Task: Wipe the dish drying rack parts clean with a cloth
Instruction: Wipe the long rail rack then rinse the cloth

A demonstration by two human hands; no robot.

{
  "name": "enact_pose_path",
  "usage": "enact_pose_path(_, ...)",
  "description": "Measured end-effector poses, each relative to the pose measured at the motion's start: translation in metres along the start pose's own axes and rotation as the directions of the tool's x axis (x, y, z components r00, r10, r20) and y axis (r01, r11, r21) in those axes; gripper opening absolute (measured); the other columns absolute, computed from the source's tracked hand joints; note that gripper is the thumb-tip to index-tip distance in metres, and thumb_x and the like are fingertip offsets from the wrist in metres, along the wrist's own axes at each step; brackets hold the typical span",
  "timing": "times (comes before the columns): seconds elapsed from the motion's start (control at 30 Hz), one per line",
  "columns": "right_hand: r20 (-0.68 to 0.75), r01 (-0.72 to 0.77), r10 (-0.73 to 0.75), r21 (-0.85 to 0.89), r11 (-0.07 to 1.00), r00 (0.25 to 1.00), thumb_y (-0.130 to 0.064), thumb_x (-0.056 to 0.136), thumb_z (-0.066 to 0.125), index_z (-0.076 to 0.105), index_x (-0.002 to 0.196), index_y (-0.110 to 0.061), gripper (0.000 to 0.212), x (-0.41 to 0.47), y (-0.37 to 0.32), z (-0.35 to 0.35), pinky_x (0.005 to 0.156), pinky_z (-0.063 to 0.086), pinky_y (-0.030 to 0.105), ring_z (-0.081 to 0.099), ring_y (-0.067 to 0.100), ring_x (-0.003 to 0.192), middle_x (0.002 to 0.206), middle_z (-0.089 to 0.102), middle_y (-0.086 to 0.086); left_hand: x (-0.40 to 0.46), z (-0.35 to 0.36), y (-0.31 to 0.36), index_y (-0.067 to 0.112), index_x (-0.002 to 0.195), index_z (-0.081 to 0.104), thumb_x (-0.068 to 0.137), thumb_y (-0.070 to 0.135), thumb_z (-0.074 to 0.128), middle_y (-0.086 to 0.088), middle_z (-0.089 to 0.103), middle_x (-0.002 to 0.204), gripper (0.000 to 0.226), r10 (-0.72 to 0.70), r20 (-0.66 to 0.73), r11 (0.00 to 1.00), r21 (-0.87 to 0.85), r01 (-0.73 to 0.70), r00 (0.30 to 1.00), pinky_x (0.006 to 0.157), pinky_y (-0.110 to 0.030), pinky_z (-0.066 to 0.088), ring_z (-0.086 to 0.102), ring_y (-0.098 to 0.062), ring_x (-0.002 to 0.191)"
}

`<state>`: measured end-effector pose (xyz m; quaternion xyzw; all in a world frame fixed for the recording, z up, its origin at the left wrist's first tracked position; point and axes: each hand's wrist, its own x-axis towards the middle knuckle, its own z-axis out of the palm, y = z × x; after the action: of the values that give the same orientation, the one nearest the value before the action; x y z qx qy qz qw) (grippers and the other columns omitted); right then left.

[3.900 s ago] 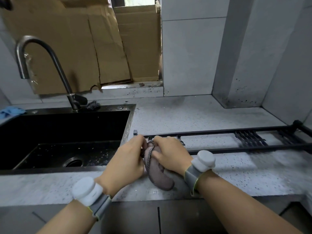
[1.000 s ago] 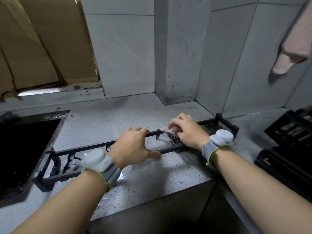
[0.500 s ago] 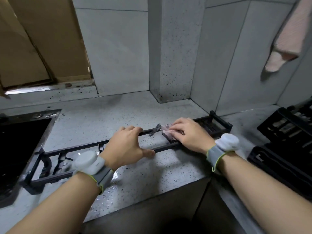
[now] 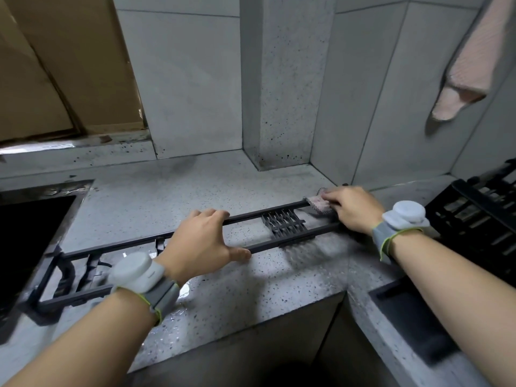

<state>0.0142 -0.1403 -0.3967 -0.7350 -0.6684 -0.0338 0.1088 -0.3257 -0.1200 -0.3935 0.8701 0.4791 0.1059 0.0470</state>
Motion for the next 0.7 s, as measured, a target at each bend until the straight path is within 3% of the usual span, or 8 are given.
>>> enact_pose_path(0.13, 0.026, 0.02, -0.021, 0.028, 0.999, 0.999, -0.013, 0.091, 0.058, 0.071, 0.116, -0.025, 0.031, -0.014, 0.009, -0.009, 0.101, 0.047, 0.038, 0.058, 0.027, 0.122, 0.127, 0.067, -0.005, 0.0, -0.001, 0.001, 0.019, 0.147, 0.041, 0.071, 0.084, 0.058, 0.003, 0.053, 0.141, 0.101, -0.004, -0.005, 1.0, 0.005, 0.004, 1.0, 0.103, -0.035, 0.043, 0.046, -0.022, 0.124)
enact_pose_path(0.23, 0.059, 0.026, -0.026, -0.002, 1.0, 0.998, -0.004, 0.078, 0.053, 0.074, 0.107, -0.029, 0.044, -0.026, 0.003, -0.02, 0.095, 0.05, 0.038, 0.062, 0.029, 0.114, 0.117, 0.072, -0.001, -0.001, -0.001, 0.002, 0.019, 0.147, 0.041, 0.071, 0.084, 0.058, 0.002, 0.053, 0.141, 0.102, -0.008, 0.001, 1.0, -0.001, 0.008, 1.0, 0.103, -0.036, 0.043, 0.046, -0.022, 0.124)
enact_pose_path(0.3, 0.062, 0.013, -0.014, 0.021, 1.0, 0.998, -0.002, 0.076, 0.055, 0.076, 0.098, -0.026, 0.039, -0.03, -0.006, -0.028, 0.089, 0.052, 0.037, 0.064, 0.029, 0.106, 0.106, 0.074, 0.001, -0.002, -0.001, 0.002, 0.019, 0.147, 0.041, 0.071, 0.085, 0.058, 0.003, 0.053, 0.14, 0.102, -0.01, 0.004, 1.0, -0.005, 0.01, 1.0, 0.102, -0.035, 0.042, 0.046, -0.021, 0.124)
enact_pose_path(0.37, 0.011, -0.009, 0.007, 0.177, 0.984, 1.0, -0.008, 0.081, 0.065, 0.077, 0.091, -0.024, 0.023, -0.031, -0.021, -0.037, 0.082, 0.052, 0.032, 0.066, 0.024, 0.095, 0.094, 0.075, 0.001, -0.002, -0.001, 0.002, 0.019, 0.147, 0.04, 0.07, 0.085, 0.058, 0.003, 0.054, 0.14, 0.103, -0.009, 0.002, 1.0, -0.009, 0.009, 1.0, 0.102, -0.034, 0.042, 0.046, -0.021, 0.124)
enact_pose_path(0.43, -0.114, 0.055, -0.018, 0.335, 0.94, 0.993, -0.004, 0.082, 0.065, 0.076, 0.089, -0.022, 0.023, -0.029, -0.045, -0.04, 0.078, 0.049, 0.027, 0.067, 0.017, 0.09, 0.088, 0.075, -0.003, -0.001, -0.002, 0.001, 0.018, 0.149, 0.038, 0.07, 0.085, 0.058, 0.002, 0.053, 0.141, 0.105, -0.008, 0.005, 1.0, -0.01, 0.008, 1.0, 0.103, -0.034, 0.042, 0.045, -0.021, 0.125)
enact_pose_path(0.57, -0.244, 0.22, -0.123, 0.423, 0.879, 0.962, -0.004, 0.086, 0.06, 0.076, 0.1, -0.022, 0.028, -0.013, -0.107, -0.03, 0.09, 0.047, 0.029, 0.063, 0.014, 0.098, 0.099, 0.073, -0.006, -0.002, -0.002, 0.002, 0.017, 0.153, 0.031, 0.071, 0.084, 0.06, 0.0, 0.049, 0.147, 0.11, -0.014, -0.001, 1.0, -0.007, 0.014, 1.0, 0.108, -0.036, 0.041, 0.044, -0.021, 0.13)
enact_pose_path(0.7, -0.145, 0.143, -0.09, 0.408, 0.902, 0.985, -0.007, 0.088, 0.055, 0.074, 0.111, -0.019, 0.032, 0.006, -0.141, 0.001, 0.097, 0.045, 0.031, 0.061, 0.025, 0.111, 0.114, 0.071, 0.003, -0.016, -0.003, 0.005, 0.022, 0.153, 0.029, 0.072, 0.081, 0.062, 0.003, 0.044, 0.149, 0.106, 0.013, -0.056, 0.999, -0.039, -0.016, 0.998, 0.11, -0.034, 0.037, 0.041, -0.019, 0.133)
